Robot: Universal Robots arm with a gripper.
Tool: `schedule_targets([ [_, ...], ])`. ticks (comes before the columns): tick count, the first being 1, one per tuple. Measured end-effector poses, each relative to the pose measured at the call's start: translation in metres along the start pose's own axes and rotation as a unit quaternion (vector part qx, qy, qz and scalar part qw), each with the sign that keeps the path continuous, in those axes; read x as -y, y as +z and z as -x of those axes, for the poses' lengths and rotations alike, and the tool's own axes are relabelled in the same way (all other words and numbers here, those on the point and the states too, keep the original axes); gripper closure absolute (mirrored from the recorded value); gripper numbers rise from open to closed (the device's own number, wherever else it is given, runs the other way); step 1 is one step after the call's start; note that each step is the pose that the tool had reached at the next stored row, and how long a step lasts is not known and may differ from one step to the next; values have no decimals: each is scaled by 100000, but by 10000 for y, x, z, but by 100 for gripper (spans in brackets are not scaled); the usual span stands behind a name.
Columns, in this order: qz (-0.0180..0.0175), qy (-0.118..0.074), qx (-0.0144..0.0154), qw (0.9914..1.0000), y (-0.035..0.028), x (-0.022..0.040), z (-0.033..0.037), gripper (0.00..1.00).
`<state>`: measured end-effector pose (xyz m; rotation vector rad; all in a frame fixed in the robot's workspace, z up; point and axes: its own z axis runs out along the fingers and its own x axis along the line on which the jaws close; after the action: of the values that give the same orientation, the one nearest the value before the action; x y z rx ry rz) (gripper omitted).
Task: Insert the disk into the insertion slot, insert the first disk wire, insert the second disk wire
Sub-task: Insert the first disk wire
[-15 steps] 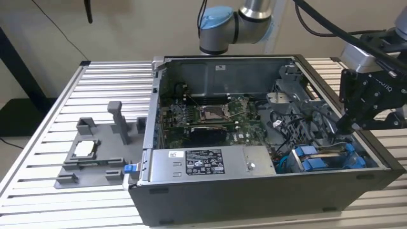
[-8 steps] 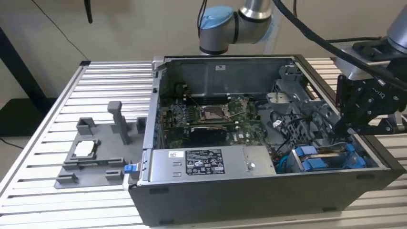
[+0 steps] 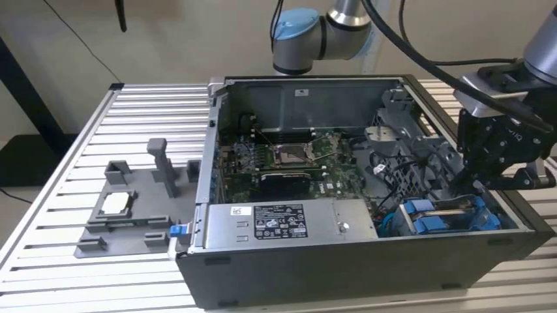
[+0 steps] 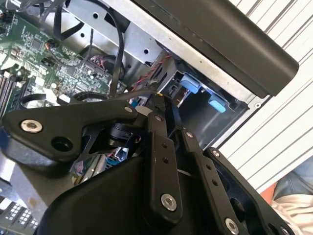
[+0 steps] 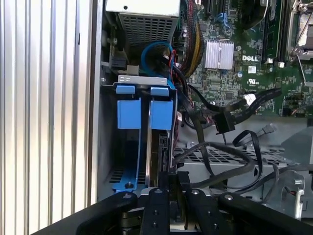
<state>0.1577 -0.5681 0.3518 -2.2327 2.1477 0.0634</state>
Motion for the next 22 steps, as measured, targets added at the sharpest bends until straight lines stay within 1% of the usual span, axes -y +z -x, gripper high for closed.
schedule_targets([
  [3, 10, 1, -290, 100000, 41, 0, -2, 81],
  [6, 24, 0, -665, 99998, 60, 0, -4, 81],
  [7, 26, -1, -729, 99997, 63, 0, -5, 81],
  [13, 26, 0, -994, 99995, 85, 0, -14, 81],
  [17, -121, -11, -1103, 99994, 113, -2, -16, 81],
  [19, -278, -13, -1125, 99993, 124, -3, -16, 81],
  [22, -339, -21, -1133, 99993, 155, -3, -19, 81],
])
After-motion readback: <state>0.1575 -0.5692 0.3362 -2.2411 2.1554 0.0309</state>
